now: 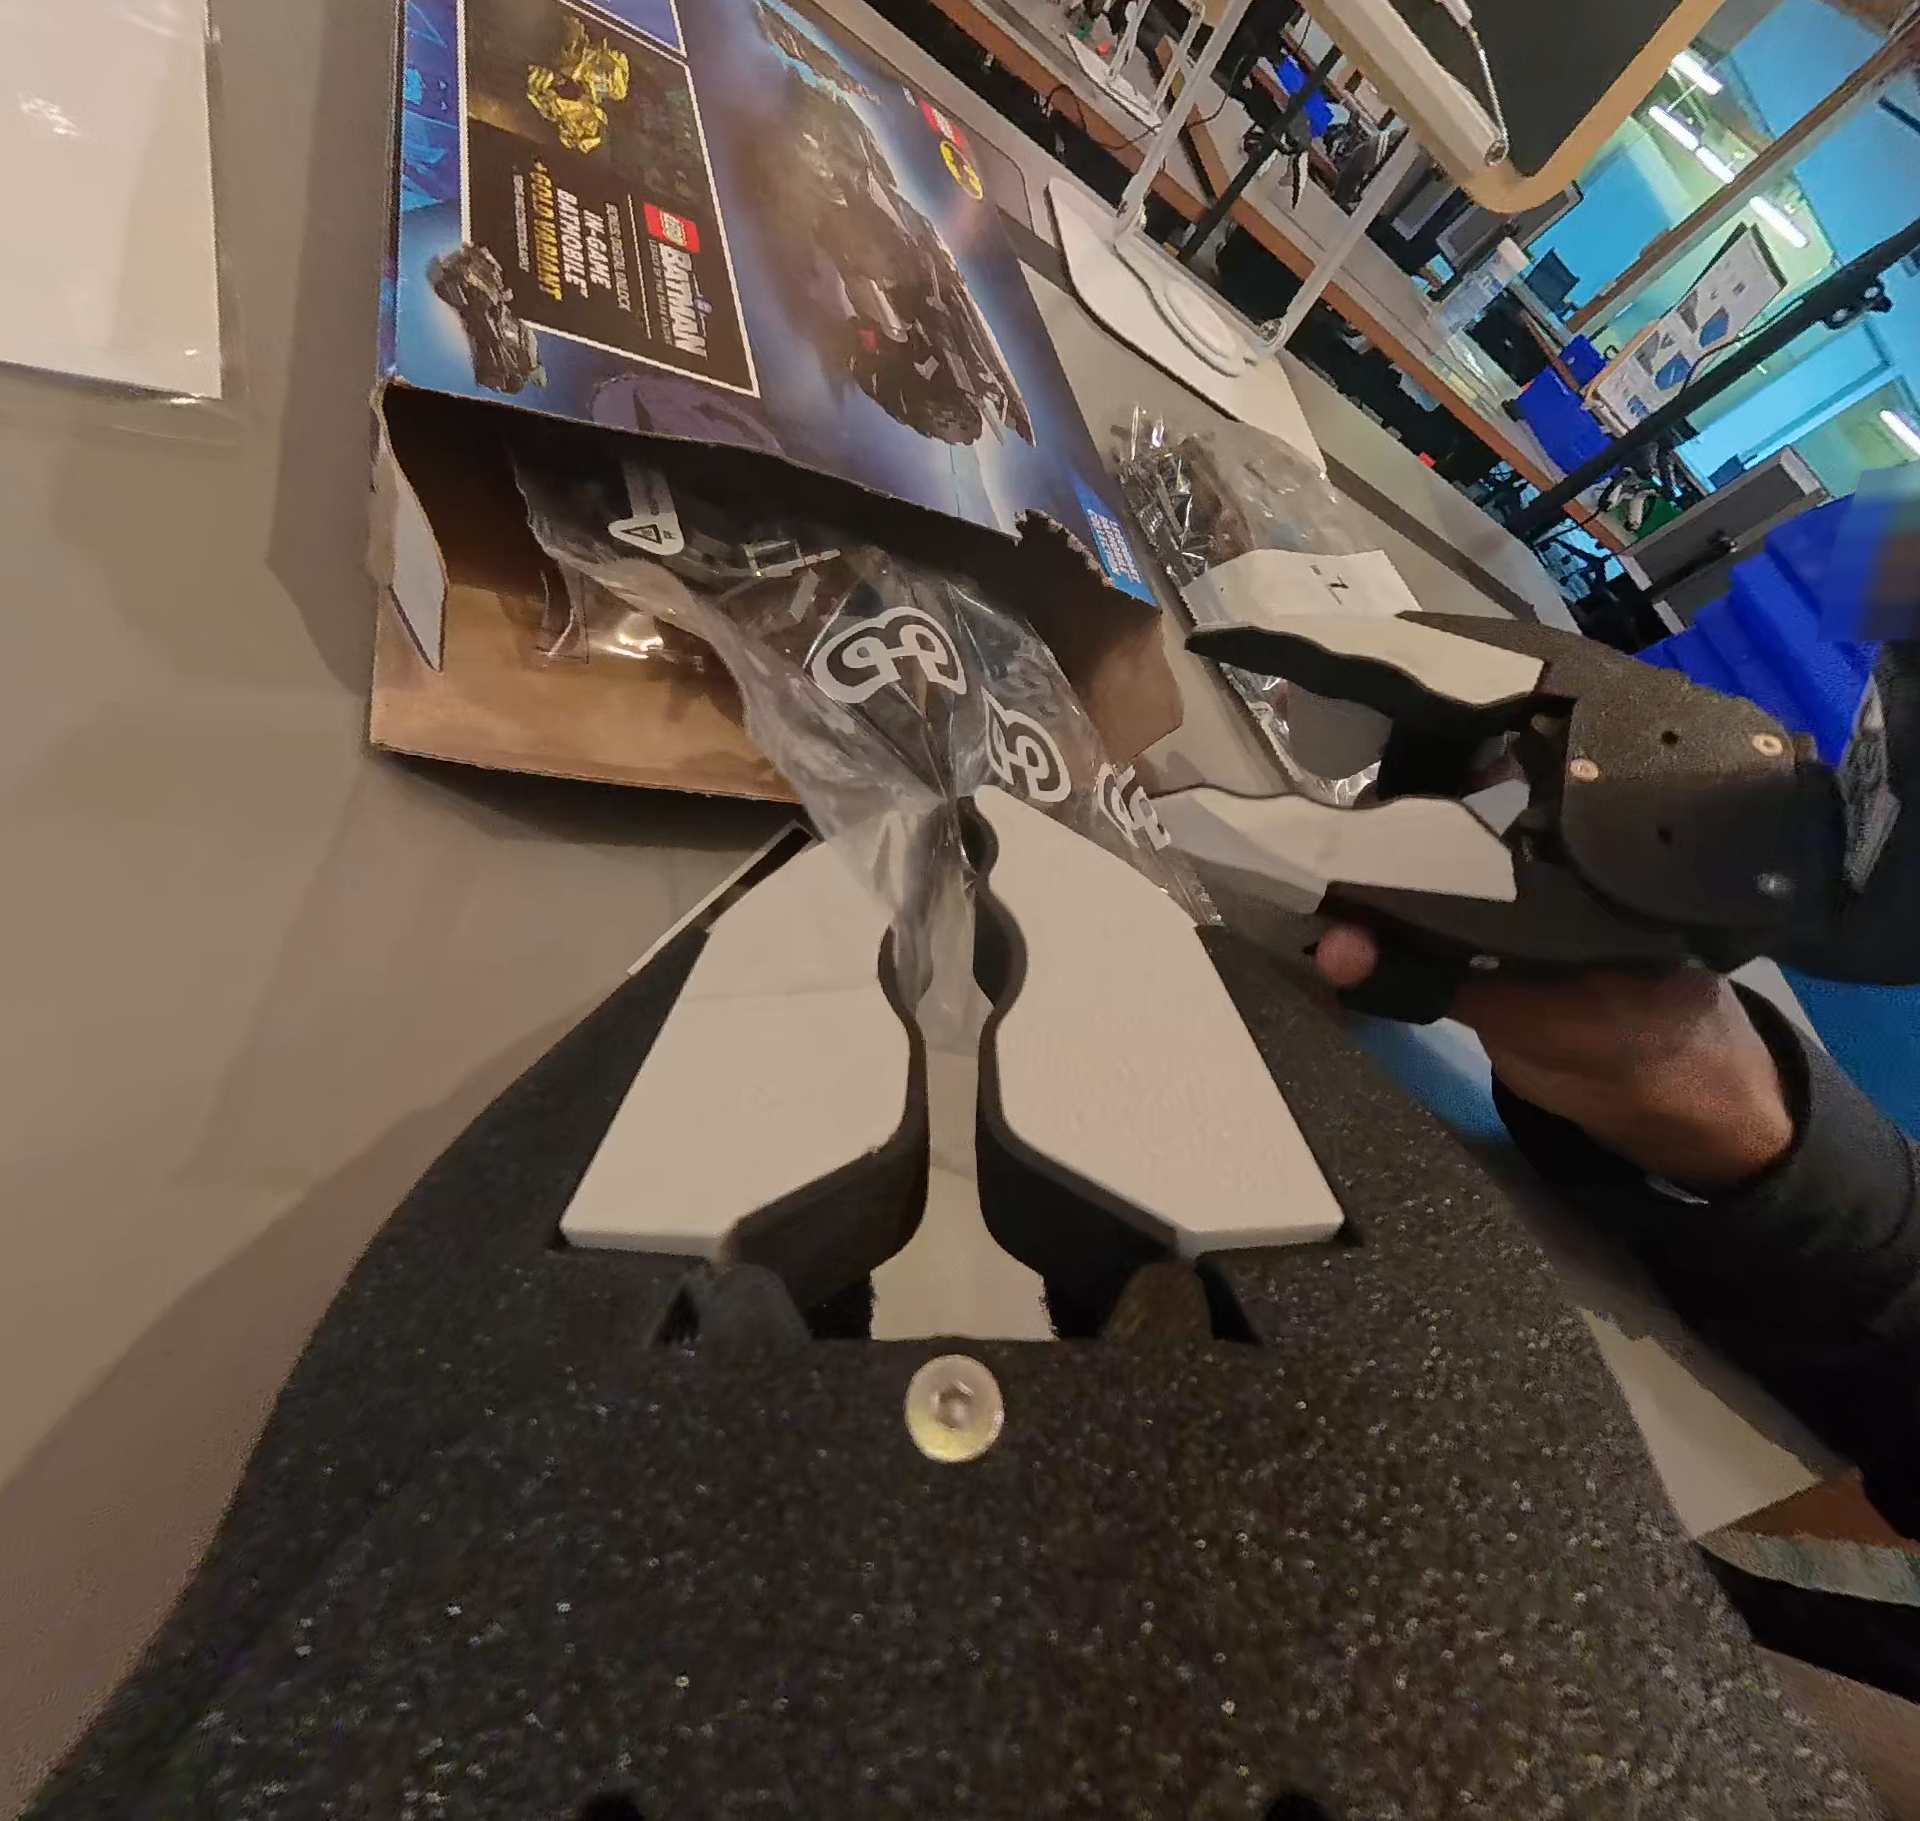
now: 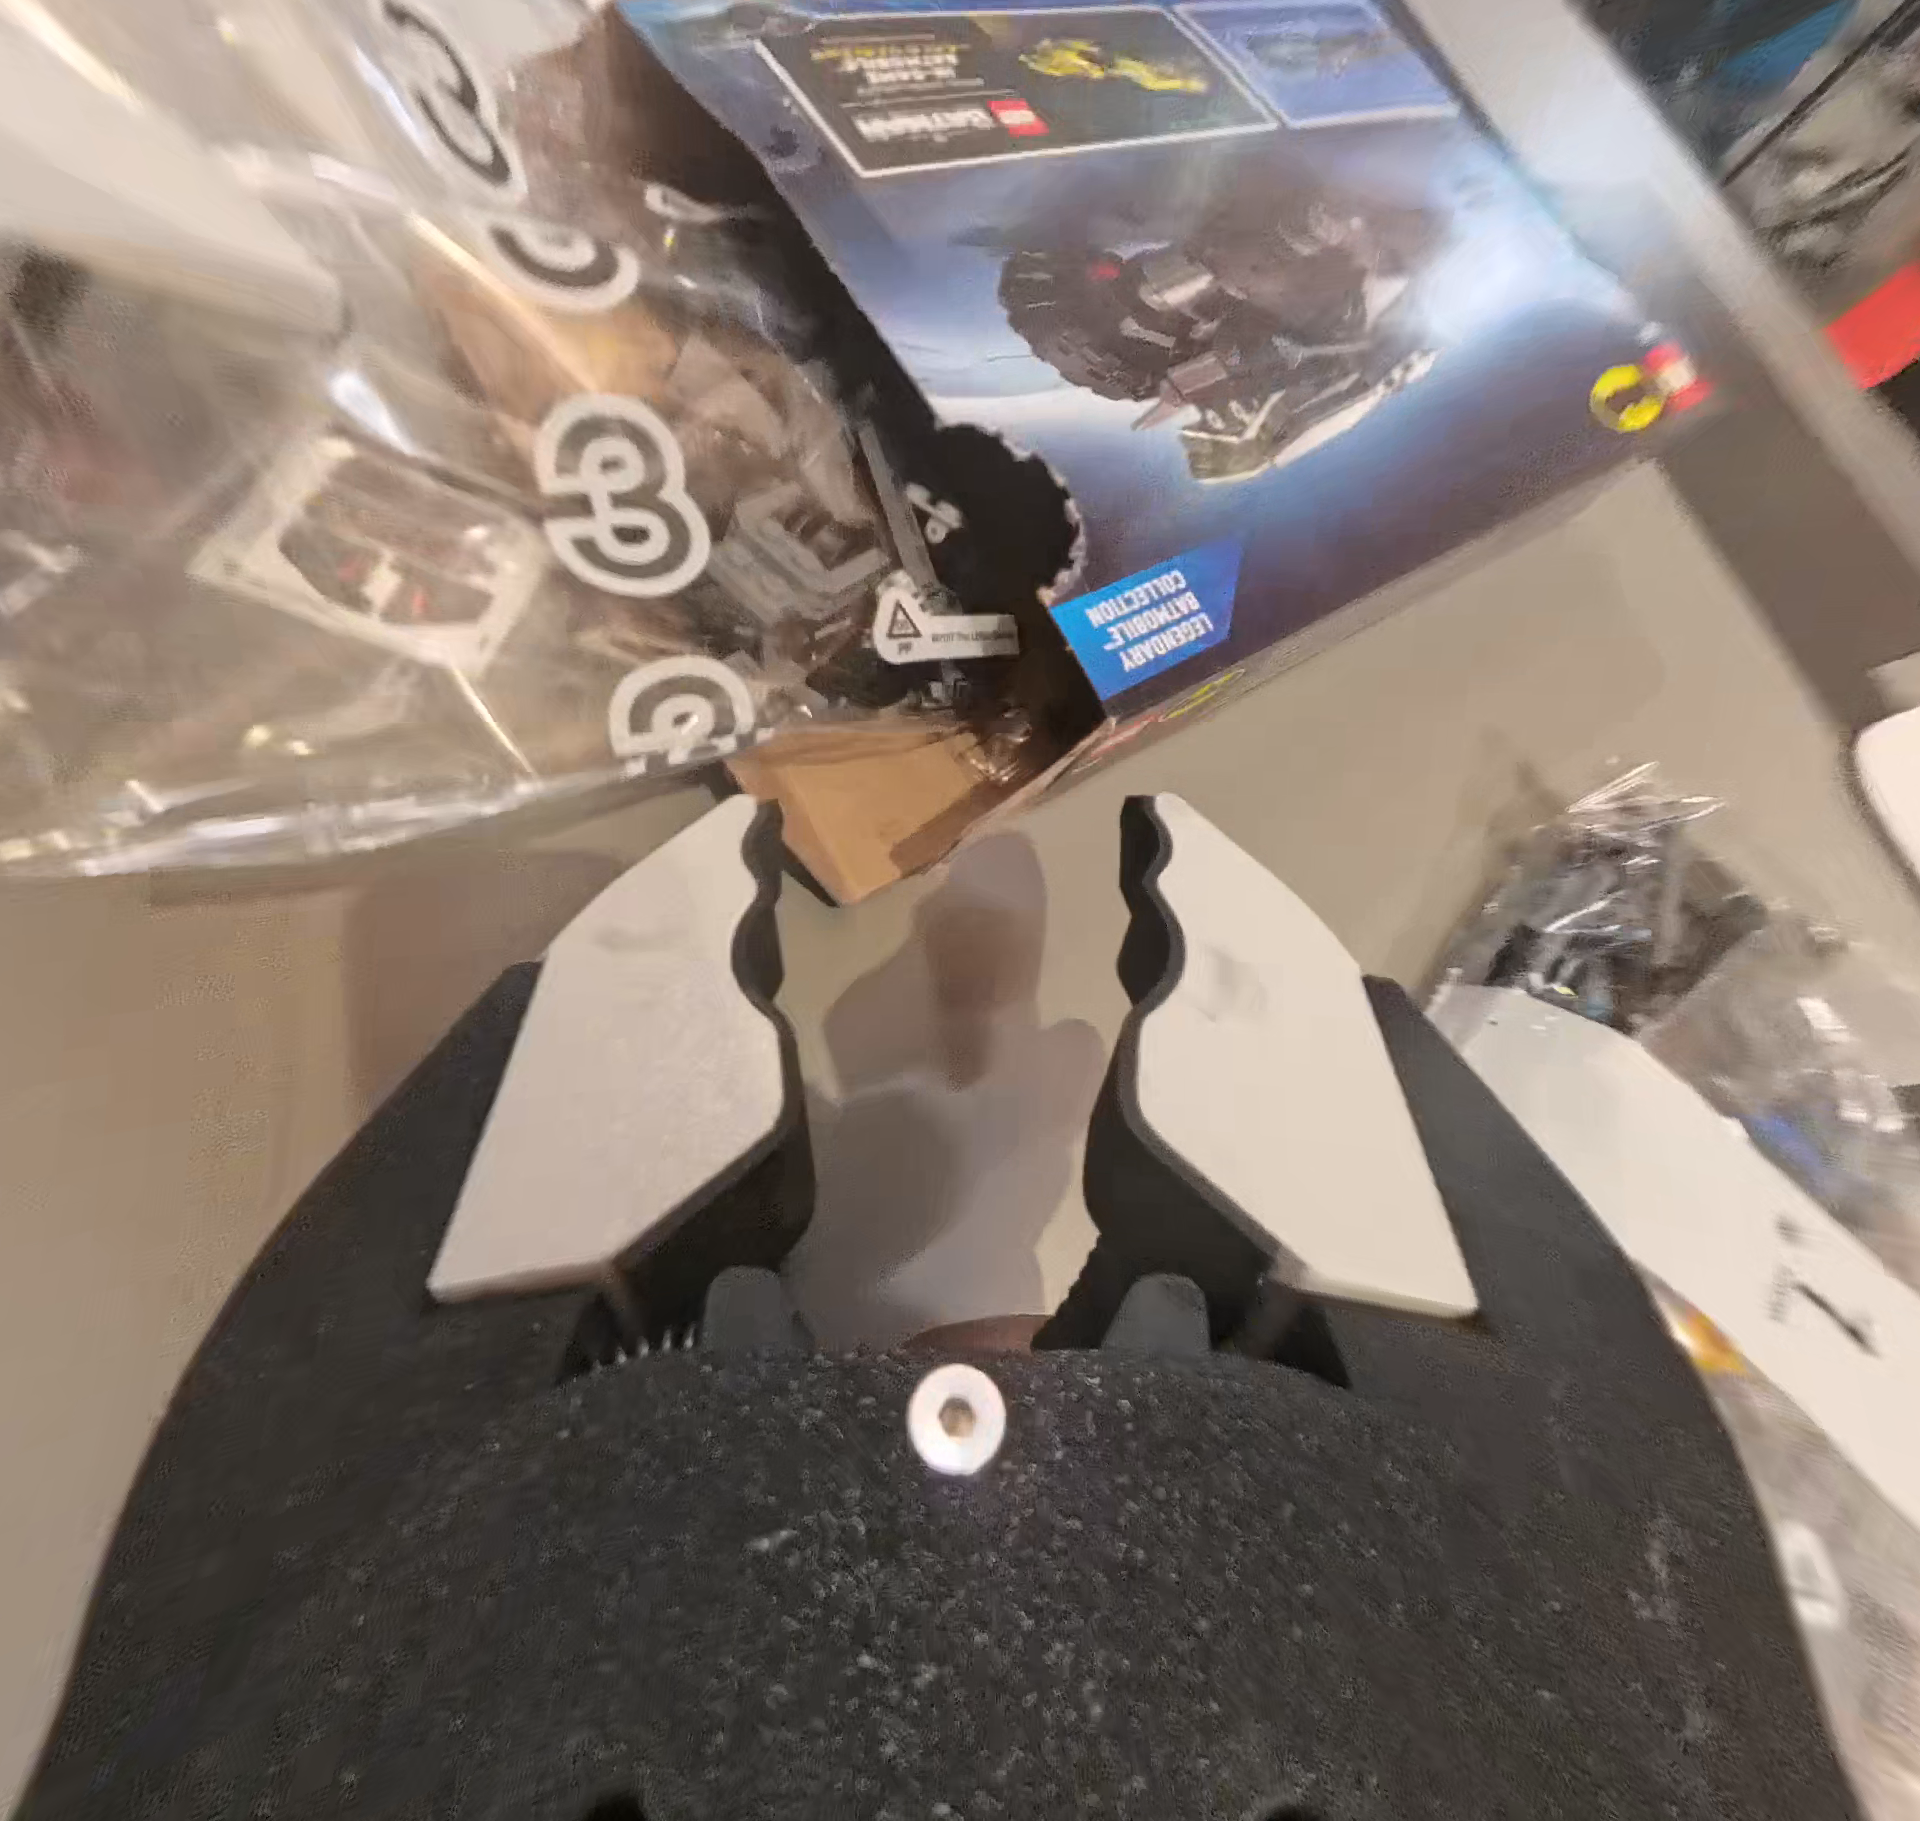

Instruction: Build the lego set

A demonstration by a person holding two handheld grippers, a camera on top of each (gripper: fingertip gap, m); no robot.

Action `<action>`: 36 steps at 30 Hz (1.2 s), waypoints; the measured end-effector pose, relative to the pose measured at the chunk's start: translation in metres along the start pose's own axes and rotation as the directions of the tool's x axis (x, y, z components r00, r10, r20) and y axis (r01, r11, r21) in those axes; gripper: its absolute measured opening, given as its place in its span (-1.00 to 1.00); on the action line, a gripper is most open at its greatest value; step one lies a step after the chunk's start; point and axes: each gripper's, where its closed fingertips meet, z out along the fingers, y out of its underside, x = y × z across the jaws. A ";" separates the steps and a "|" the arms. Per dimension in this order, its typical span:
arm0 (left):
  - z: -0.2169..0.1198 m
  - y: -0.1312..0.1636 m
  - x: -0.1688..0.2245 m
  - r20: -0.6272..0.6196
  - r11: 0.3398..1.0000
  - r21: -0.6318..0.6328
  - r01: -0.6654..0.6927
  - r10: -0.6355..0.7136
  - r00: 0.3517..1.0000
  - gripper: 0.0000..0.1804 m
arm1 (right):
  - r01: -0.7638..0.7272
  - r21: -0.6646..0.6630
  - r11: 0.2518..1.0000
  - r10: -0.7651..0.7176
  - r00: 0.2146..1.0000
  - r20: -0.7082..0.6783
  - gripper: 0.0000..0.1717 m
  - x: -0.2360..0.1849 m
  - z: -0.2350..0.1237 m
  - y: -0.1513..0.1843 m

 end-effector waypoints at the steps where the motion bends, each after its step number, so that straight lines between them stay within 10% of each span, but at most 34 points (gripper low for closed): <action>1: 0.002 0.000 0.000 0.002 1.000 0.000 0.003 -0.003 1.000 -0.97 | -0.051 -0.003 0.999 0.051 0.998 0.027 -0.34 0.002 0.002 -0.001; 14: 0.018 -0.011 -0.003 0.005 0.997 0.038 0.068 -0.068 0.998 -0.98 | -0.191 -0.111 0.975 0.202 0.974 0.102 -0.96 0.013 0.021 0.008; 26: 0.059 -0.022 -0.015 0.105 0.994 0.012 0.105 -0.106 0.989 -0.88 | -0.130 -0.091 0.987 0.143 0.977 0.157 -0.97 -0.008 0.014 0.006; 31: 0.044 -0.011 -0.025 0.256 0.983 -0.135 -0.128 0.159 0.954 -0.34 | -0.139 -0.084 0.987 0.151 0.973 0.172 -0.97 -0.008 0.013 0.006; 36: 0.000 -0.014 -0.031 0.350 0.869 -0.263 -0.419 0.491 0.798 -0.32 | -0.134 -0.076 0.988 0.146 0.972 0.186 -0.97 -0.010 0.012 0.004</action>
